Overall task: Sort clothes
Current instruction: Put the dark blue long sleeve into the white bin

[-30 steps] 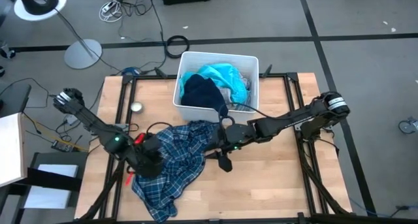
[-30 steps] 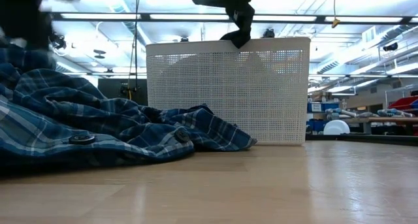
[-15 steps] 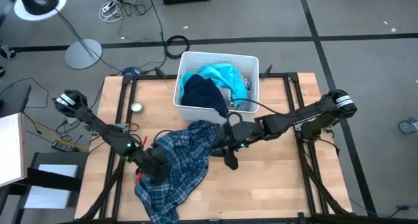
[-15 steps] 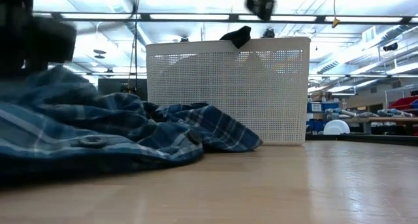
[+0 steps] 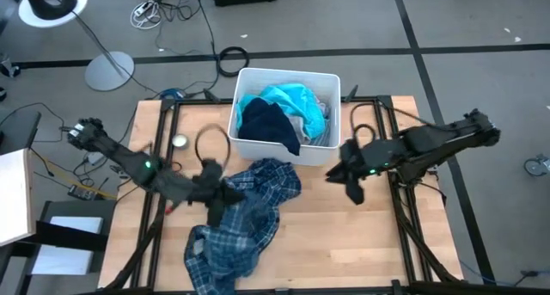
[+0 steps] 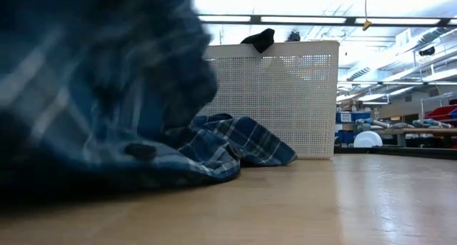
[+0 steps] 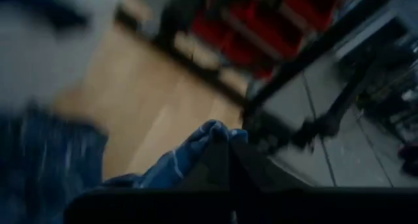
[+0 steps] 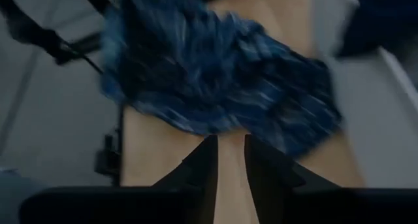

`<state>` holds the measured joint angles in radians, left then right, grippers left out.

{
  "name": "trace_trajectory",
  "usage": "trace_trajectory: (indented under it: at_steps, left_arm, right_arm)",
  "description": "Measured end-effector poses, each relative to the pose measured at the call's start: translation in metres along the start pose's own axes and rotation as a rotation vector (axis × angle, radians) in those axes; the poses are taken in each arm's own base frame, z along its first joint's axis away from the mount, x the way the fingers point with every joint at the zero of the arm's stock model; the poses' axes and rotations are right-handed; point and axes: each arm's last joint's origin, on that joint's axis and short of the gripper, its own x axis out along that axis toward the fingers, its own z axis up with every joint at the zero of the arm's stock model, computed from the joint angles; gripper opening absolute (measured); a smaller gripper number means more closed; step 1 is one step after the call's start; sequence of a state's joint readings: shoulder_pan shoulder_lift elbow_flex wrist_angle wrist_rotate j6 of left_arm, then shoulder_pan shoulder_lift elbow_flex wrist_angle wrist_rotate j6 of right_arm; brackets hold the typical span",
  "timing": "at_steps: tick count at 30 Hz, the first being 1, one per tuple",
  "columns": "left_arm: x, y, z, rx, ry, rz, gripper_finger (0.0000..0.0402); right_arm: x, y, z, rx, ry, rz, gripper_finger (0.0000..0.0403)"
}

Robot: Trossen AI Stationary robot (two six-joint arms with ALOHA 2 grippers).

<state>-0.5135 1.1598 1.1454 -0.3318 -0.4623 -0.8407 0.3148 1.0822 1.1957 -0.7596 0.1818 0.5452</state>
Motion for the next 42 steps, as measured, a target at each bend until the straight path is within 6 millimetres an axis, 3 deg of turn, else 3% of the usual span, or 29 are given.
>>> trace_trajectory:
  at_steps: [6,15,22,27,30,33,39,42]
  left_arm:
    - [-0.007,-0.025,0.076,0.096,-0.198,-0.03,0.0001]
    - [0.003,-0.05,0.189,0.301,-0.449,-0.081,0.0]
    - [0.002,-0.033,0.278,0.442,-0.76,0.07,0.0]
    - [-0.002,0.009,0.316,0.496,-1.01,0.162,0.0]
    - [-0.011,0.031,0.327,0.499,-1.002,0.262,0.0]
    - [-0.006,0.05,0.324,0.502,-0.834,0.343,0.0]
    - [0.041,0.093,0.284,0.435,-0.243,0.495,0.0]
    - [0.066,0.108,0.263,0.411,-0.01,0.487,0.0]
  right_arm:
    - [-0.024,-0.014,-0.017,0.068,0.051,-0.163,0.0068]
    - [-0.027,-0.02,-0.024,0.167,0.055,-0.294,0.0078]
    - [-0.029,-0.018,-0.025,0.16,0.056,-0.279,0.0078]
    - [-0.03,-0.012,-0.029,0.152,0.065,-0.252,0.0078]
    - [-0.032,-0.007,-0.033,0.147,0.06,-0.244,0.0078]
    - [-0.033,-0.003,-0.035,0.14,0.05,-0.24,0.0078]
    - [-0.036,0.001,-0.04,0.126,0.032,-0.254,0.0078]
    - [-0.037,0.002,-0.041,0.128,0.023,-0.258,0.0078]
